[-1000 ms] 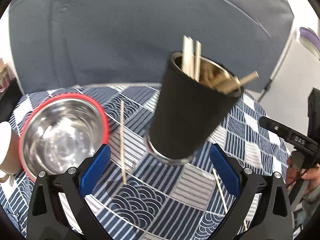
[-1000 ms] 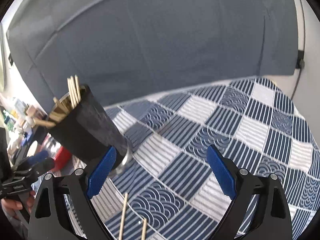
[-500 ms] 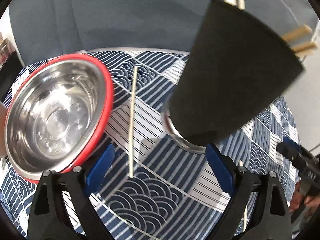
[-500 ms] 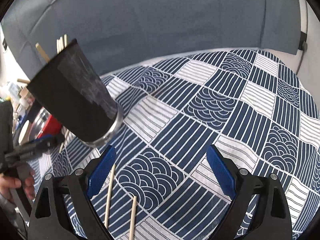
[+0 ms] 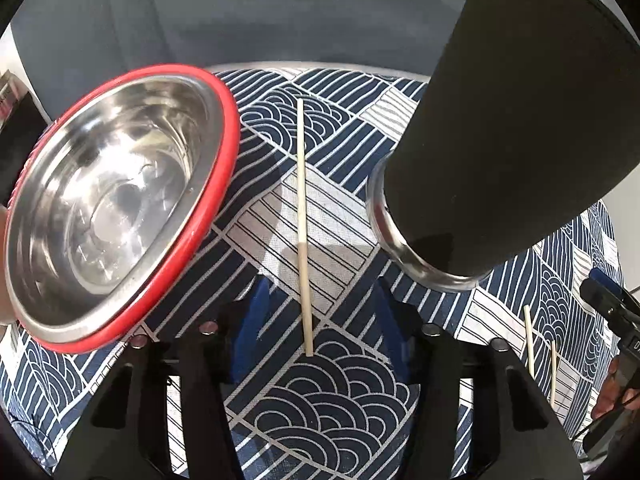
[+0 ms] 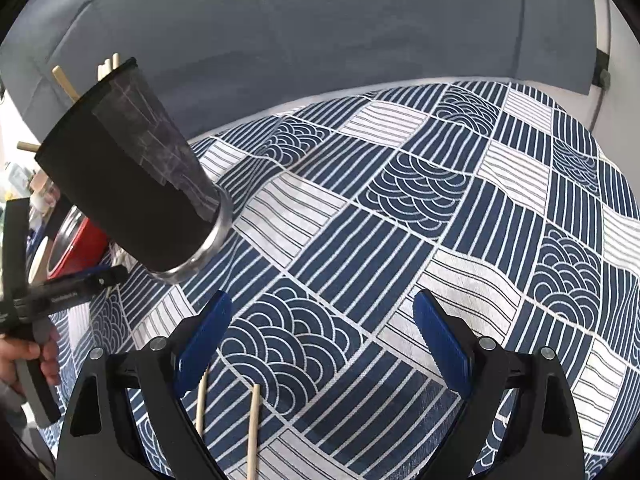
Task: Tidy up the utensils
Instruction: 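Move both grippers back down toward the remaining wooden sticks, then grasp one wooden stick with the left gripper, then carry the stick over the black cup while the right gripper moves there too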
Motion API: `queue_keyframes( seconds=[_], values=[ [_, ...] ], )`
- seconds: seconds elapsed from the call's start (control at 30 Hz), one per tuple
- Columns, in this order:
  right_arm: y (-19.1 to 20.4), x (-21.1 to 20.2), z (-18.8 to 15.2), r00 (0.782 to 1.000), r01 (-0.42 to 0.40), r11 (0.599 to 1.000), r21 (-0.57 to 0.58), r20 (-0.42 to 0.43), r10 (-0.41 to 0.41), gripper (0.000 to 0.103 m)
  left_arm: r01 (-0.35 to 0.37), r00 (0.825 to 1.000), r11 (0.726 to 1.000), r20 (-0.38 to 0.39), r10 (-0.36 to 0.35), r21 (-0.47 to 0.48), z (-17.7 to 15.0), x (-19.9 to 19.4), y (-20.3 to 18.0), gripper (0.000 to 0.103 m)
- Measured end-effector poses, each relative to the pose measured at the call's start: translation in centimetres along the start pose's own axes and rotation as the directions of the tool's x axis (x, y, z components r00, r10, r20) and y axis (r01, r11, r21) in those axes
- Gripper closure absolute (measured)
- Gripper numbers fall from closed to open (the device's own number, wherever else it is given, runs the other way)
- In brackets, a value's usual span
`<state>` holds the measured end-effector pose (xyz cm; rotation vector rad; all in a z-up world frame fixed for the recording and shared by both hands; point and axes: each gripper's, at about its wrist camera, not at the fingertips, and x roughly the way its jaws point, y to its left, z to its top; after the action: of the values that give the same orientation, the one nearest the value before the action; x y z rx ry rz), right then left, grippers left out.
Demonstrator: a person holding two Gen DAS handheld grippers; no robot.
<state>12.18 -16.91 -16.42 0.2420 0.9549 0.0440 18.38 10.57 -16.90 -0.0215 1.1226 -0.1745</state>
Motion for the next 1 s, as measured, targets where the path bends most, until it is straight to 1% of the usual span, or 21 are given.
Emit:
queue_keyframes(
  seconds=[0.03, 0.07, 0.1, 0.13, 0.17, 0.23, 0.27, 0.3, 0.33, 0.37, 0.4, 0.43, 0.47, 0.5, 0.57, 0.7, 0.8, 0.93, 1.0],
  values=[
    [0.0, 0.1, 0.0, 1.000, 0.007, 1.000, -0.001, -0.002, -0.007, 0.016, -0.026, 1.000, 1.000, -0.001, 0.026, 0.010, 0.1, 0.0, -0.1, 0.068],
    [0.1, 0.2, 0.0, 0.999, 0.032, 0.999, -0.007, -0.009, -0.032, 0.016, -0.059, 0.998, 0.998, -0.003, 0.059, 0.023, 0.3, 0.2, -0.2, 0.086],
    [0.1, 0.4, 0.0, 0.999, 0.052, 0.999, -0.012, -0.017, -0.052, 0.016, -0.077, 0.997, 0.997, -0.004, 0.077, 0.029, 0.5, 0.3, -0.3, 0.093],
    [0.1, 0.6, 0.0, 0.997, 0.067, 0.998, -0.016, -0.028, -0.068, 0.016, -0.057, 0.998, 0.998, -0.010, 0.058, 0.015, 0.8, 0.3, -0.1, 0.096],
    [0.1, 0.8, 0.0, 0.995, 0.089, 0.996, -0.022, -0.044, -0.090, 0.016, -0.048, 0.999, 0.999, -0.017, 0.048, -0.001, 1.0, 0.3, 0.0, 0.097],
    [0.1, 1.2, -0.2, 0.991, 0.120, 0.992, -0.040, -0.061, -0.122, 0.018, -0.056, 0.998, 0.998, -0.017, 0.056, 0.013, 1.0, 0.4, -0.5, 0.098],
    [0.2, 1.4, -0.4, 0.988, 0.130, 0.990, -0.056, -0.073, -0.134, 0.027, -0.064, 0.998, 0.998, -0.018, 0.064, 0.024, 0.9, 0.4, -0.8, 0.098],
    [0.2, 1.6, -0.5, 0.987, 0.130, 0.989, -0.068, -0.089, -0.136, 0.041, -0.066, 0.998, 0.997, -0.017, 0.067, 0.026, 0.7, 0.4, -0.8, 0.098],
    [0.2, 1.7, -0.6, 0.984, 0.143, 0.986, -0.083, -0.098, -0.151, 0.044, -0.067, 0.998, 0.997, -0.017, 0.068, 0.027, 0.7, 0.4, -1.0, 0.098],
    [0.3, 1.6, -0.6, 0.983, 0.151, 0.983, -0.104, -0.091, -0.161, 0.055, -0.068, 0.998, 0.997, -0.017, 0.068, 0.026, 0.6, 0.5, -1.1, 0.098],
    [0.3, 1.5, -0.7, 0.981, 0.160, 0.981, -0.113, -0.090, -0.170, 0.063, -0.064, 0.998, 0.998, -0.019, 0.065, 0.020, 0.5, 0.4, -1.1, 0.098],
    [0.1, 1.4, -0.7, 0.981, 0.162, 0.981, -0.110, -0.089, -0.172, 0.068, -0.058, 0.998, 0.998, -0.021, 0.058, 0.012, 0.2, 0.5, -0.4, 0.098],
    [0.0, 1.3, -0.6, 0.982, 0.160, 0.982, -0.103, -0.089, -0.169, 0.080, -0.048, 0.998, 0.999, -0.027, 0.048, 0.004, 0.0, 0.4, -0.4, 0.098],
    [-0.4, 1.3, -0.5, 0.982, 0.154, 0.984, -0.088, -0.092, -0.162, 0.089, -0.044, 0.999, 0.999, -0.030, 0.044, 0.000, -0.3, 0.0, -0.2, 0.099],
    [-1.0, 1.1, -0.3, 0.985, 0.137, 0.989, -0.056, -0.101, -0.142, 0.096, -0.032, 0.999, 0.999, -0.040, 0.032, -0.008, -0.7, -0.7, -0.4, 0.099],
    [-1.7, 0.9, -0.2, 0.987, 0.117, 0.993, -0.013, -0.111, -0.117, 0.096, 0.012, 0.998, 0.999, -0.057, -0.015, -0.053, -2.0, -1.8, 0.1, 0.099],
    [-1.8, 0.6, -0.3, 0.990, 0.095, 0.995, 0.007, -0.105, -0.094, 0.095, 0.028, 0.998, 0.997, -0.056, -0.032, -0.074, -2.9, -2.6, 0.4, 0.099],
    [-1.5, 0.0, 0.1, 0.993, 0.065, 0.998, -0.003, -0.094, -0.065, 0.093, 0.044, 0.998, 0.993, -0.031, -0.048, -0.111, -3.9, -4.7, 0.8, 0.099],
    [-1.2, -0.3, 0.4, 0.995, 0.046, 0.999, -0.013, -0.086, -0.047, 0.093, 0.064, 0.998, 0.989, -0.007, -0.066, -0.134, -4.5, -6.5, 0.9, 0.099]
  ],
)
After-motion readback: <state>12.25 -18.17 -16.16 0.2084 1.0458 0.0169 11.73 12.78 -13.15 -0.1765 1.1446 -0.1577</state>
